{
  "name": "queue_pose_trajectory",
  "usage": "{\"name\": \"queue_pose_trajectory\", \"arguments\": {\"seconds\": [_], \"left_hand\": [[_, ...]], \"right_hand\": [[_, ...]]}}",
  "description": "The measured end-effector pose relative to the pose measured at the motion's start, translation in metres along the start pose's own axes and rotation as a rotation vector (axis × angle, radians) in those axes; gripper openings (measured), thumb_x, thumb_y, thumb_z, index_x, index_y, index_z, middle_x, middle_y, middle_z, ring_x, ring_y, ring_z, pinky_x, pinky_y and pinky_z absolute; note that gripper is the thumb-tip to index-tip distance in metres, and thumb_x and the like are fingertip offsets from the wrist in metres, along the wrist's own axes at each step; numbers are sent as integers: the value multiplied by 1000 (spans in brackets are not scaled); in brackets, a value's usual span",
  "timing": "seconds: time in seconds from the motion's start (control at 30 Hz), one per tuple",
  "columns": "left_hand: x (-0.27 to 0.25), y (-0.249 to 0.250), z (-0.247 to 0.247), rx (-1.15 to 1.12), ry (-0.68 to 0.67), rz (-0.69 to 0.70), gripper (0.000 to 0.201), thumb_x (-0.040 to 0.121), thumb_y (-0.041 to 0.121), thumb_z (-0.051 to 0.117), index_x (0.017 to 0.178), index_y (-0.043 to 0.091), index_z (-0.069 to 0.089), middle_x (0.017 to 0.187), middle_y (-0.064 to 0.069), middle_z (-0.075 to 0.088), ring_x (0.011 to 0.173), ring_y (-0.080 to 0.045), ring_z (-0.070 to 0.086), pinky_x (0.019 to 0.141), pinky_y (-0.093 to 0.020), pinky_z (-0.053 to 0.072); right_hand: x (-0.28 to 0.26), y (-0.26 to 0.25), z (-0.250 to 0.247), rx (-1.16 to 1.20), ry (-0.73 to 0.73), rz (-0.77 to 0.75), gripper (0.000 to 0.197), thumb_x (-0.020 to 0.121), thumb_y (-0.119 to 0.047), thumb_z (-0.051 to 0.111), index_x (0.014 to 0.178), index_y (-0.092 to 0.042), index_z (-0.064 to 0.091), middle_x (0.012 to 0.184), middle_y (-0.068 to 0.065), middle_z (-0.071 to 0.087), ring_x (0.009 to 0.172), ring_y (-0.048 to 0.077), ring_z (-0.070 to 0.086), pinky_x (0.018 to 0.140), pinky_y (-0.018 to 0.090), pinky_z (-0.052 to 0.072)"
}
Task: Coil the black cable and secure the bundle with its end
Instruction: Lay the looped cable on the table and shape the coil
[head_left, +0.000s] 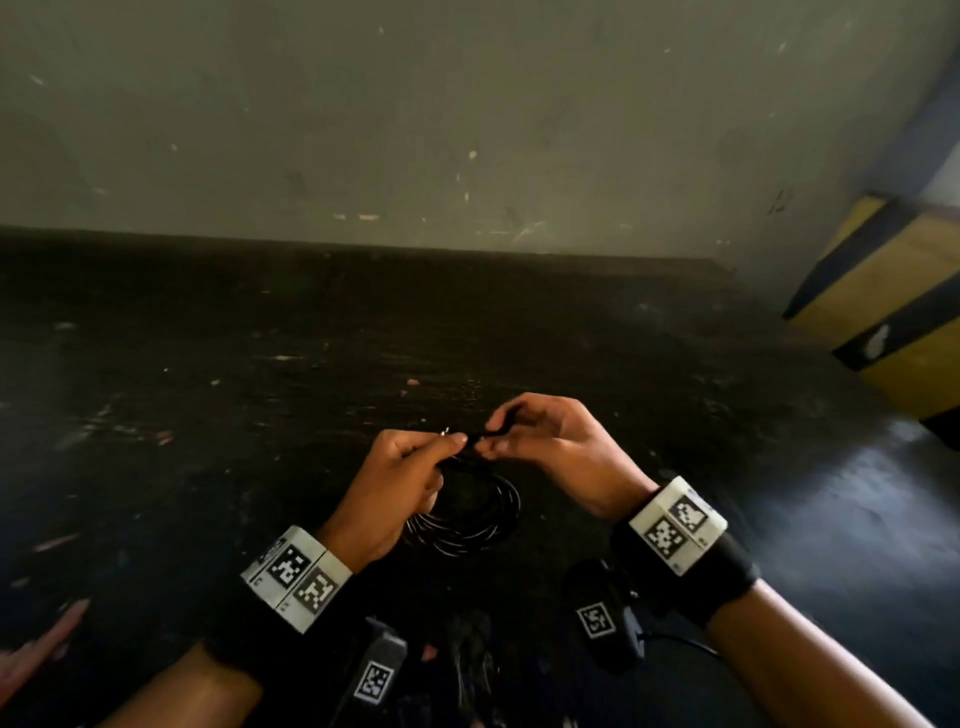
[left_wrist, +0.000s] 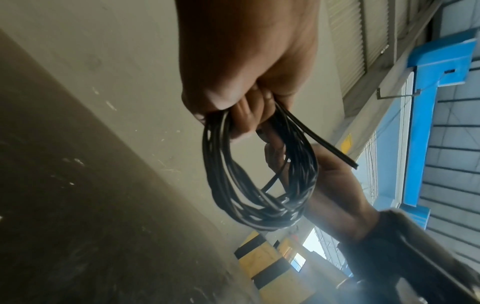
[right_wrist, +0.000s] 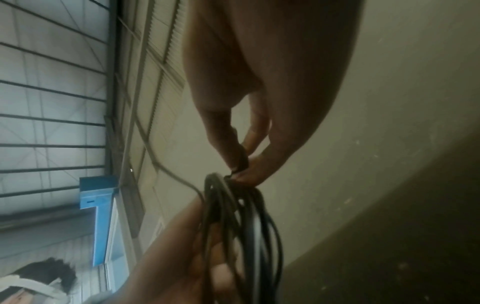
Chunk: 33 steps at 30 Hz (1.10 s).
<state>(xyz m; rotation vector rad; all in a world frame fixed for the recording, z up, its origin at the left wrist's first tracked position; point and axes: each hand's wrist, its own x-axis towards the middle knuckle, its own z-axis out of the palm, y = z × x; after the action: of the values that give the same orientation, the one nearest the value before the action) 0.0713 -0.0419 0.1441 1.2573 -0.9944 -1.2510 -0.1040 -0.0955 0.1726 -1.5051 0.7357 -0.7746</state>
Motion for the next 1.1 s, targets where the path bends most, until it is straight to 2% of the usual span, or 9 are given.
{"name": "queue_pose_trajectory", "arguments": {"seconds": [0.13,0.23,0.3,0.5,0.57,0.63,0.8,0.9,1.1], "left_hand": [[2,14,-3,-25,-52,14,28,89,19,59,62,13,62,39,10,30,35,-3,26,38,-18,19],[2,23,-5,-23,-23,71,30,86,24,61,60,9,60,40,9,29,35,-4,25,38,-18,20],[3,27,-7,-20,63,106,29,87,22,61,71,-2,63,39,8,30,35,-5,27,38,-18,22],[15,33,-3,66,328,190,43,86,22,66,76,-19,55,42,4,35,39,-9,31,38,-21,24],[12,33,1,78,325,209,41,87,19,64,69,-17,55,36,9,36,36,-6,33,39,-20,26],[8,34,6,83,313,203,33,88,14,61,60,-3,60,32,11,43,32,0,40,37,-14,31],[4,30,9,94,337,198,14,89,14,60,77,12,68,40,14,55,37,3,50,38,-9,34],[6,26,9,41,354,124,12,89,19,60,79,14,65,40,9,46,36,-3,38,36,-18,27],[8,28,15,-100,311,-13,12,88,22,61,93,12,61,43,7,41,35,-4,34,34,-18,24]], "right_hand": [[8,-10,-4,-262,27,-175,14,77,7,69,82,-5,63,95,15,71,86,24,71,78,28,58],[13,-23,-7,-231,142,-266,16,75,8,70,79,-6,62,81,17,70,71,20,69,69,26,58],[10,-37,-10,-184,199,-291,13,76,4,70,84,-1,62,76,14,68,64,18,66,60,23,56],[-9,-58,6,-418,-7,-251,13,77,-13,74,87,-9,68,75,3,71,62,8,65,59,21,52],[-5,-49,13,-611,7,-315,11,75,-18,77,84,-16,70,77,-3,71,67,5,64,64,20,51],[3,-38,15,-798,37,-425,10,74,-21,77,81,-20,71,83,-5,66,76,6,60,69,22,48],[19,-19,10,-932,56,-556,10,74,-20,76,82,-19,71,116,0,60,108,13,51,91,32,46],[21,-7,9,-899,51,-664,8,76,-13,73,80,-14,67,112,4,65,103,17,60,86,37,52],[23,10,9,-1013,140,-870,14,75,-5,72,79,-12,61,101,8,68,89,22,65,72,32,52]]}}
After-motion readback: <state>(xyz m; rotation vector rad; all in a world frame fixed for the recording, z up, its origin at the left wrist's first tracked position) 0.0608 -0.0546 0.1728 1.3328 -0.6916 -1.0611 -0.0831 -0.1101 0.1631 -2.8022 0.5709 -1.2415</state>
